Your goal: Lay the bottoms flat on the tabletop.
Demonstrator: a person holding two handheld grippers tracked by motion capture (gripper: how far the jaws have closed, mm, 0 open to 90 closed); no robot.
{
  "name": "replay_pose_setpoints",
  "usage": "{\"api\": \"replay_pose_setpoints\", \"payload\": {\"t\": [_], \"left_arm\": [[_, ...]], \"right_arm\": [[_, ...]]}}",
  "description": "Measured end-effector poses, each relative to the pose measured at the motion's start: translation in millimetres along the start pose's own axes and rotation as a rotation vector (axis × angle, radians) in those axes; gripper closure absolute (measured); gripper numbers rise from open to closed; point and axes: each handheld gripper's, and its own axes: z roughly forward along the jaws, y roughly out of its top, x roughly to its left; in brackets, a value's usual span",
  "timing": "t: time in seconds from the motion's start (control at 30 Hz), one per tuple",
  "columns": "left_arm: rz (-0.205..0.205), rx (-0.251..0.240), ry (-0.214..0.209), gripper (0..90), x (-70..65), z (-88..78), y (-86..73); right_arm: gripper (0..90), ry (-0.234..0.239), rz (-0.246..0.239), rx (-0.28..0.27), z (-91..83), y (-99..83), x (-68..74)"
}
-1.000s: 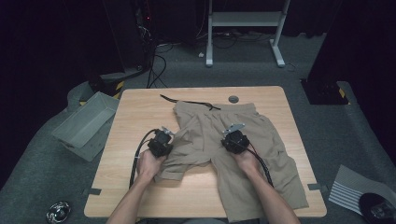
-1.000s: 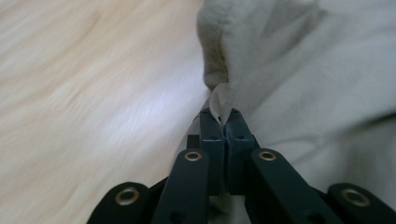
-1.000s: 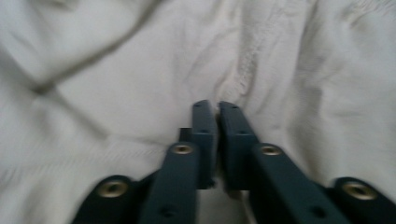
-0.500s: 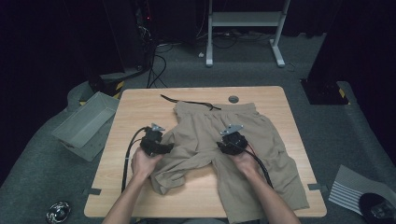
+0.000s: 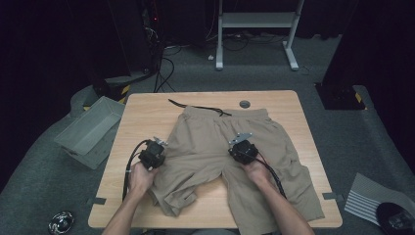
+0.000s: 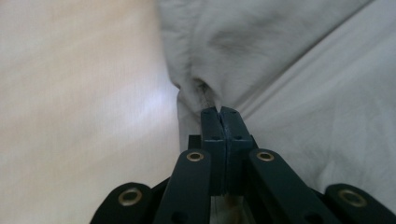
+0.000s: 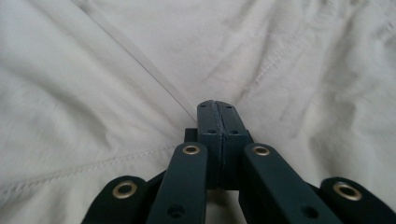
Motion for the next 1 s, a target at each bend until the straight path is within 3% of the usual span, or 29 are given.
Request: {"api": "replay_pose_setpoints", "payload": {"t": [0.03,0.07,0.17,0.23,0.33,0.43,0.47,0.53,0.57,0.63,0.7,0.77,0.83,0.9,1.0], "left_arm": [[0.0,0.004,0.012,87.1,-0.9,-2.2,-2.4],[-0.004,-0.003,0.025,79.5,-1.8,-5.0,-3.4],[-0.037,-0.102,0.016,50.4,1.5,-13.4,4.0],[-0.054,-0.137,0.002,42.1,2.0,-13.6,13.9],[-0.053,-0.143,-0.004,40.8,0.1,-0.9,33.5],[-0.053,-0.078,0.004,50.8,0.0,22.9,45.5],[-0.056,-0.075,-0.007,58.2,0.4,26.5,45.1],[-0.071,-0.095,-0.027,77.8,3.1,26.0,40.4],[-0.06,-0.086,-0.016,85.6,3.2,23.5,36.0],[-0.059,-0.067,-0.029,89.1,2.3,17.9,28.1],[-0.024,-0.048,-0.021,89.3,-2.9,11.5,19.0],[-0.002,-0.038,-0.001,85.7,-5.7,6.6,15.3],[-0.022,-0.078,-0.006,62.2,-4.4,4.0,17.9],[-0.029,-0.136,-0.03,46.4,-4.7,4.8,25.2],[-0.006,-0.125,-0.036,41.8,-10.7,20.2,42.3]], "right_arm": [[86.7,0.0,-0.001,-0.003,0.9,1.2,2.8],[80.3,-0.003,-0.012,-0.003,1.6,2.7,5.4],[67.5,0.003,-0.019,-0.025,-3.2,4.3,9.4],[61.6,-0.02,-0.002,-0.047,-10.8,3.2,7.1],[55.4,-0.087,0.037,-0.062,-25.1,-3.8,-8.1],[53.4,-0.142,0.118,0.006,-32.7,-21.2,-33.9],[55.9,-0.144,0.159,0.03,-36.3,-31.1,-43.9],[66.1,-0.136,0.183,0.059,-42.1,-47.4,-53.5],[71.8,-0.129,0.184,0.057,-43.7,-53.8,-55.0],[84.0,-0.085,0.199,0.026,-52.4,-67.6,-55.7],[86.3,-0.075,0.166,0.028,-57.1,-72.2,-50.1],[80.7,-0.054,0.146,0.047,-59.1,-70.8,-46.4],[66.0,-0.088,0.132,0.039,-59.8,-67.5,-44.5],[55.6,-0.168,0.165,0.015,-61.4,-62.8,-49.9],[48.9,-0.222,0.233,0.036,-60.1,-60.8,-63.1]]}}
